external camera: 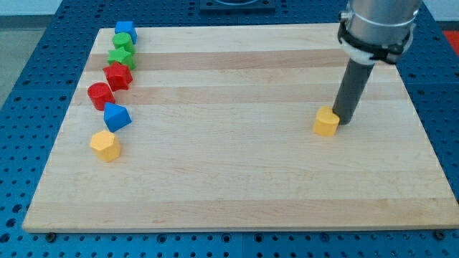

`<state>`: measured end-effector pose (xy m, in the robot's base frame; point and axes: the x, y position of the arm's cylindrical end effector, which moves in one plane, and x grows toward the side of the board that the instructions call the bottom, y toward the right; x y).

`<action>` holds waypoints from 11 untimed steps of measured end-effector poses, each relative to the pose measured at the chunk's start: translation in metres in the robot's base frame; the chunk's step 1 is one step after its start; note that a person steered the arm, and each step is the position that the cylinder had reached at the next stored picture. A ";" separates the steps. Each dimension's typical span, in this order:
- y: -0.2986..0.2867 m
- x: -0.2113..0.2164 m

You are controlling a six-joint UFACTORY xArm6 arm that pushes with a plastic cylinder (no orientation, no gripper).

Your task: Push yellow heart towards yellow hexagon

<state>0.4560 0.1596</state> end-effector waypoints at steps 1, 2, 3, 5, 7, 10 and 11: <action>-0.032 0.012; -0.077 0.018; -0.122 0.023; -0.177 0.083; -0.195 0.114; -0.322 0.114; -0.361 0.114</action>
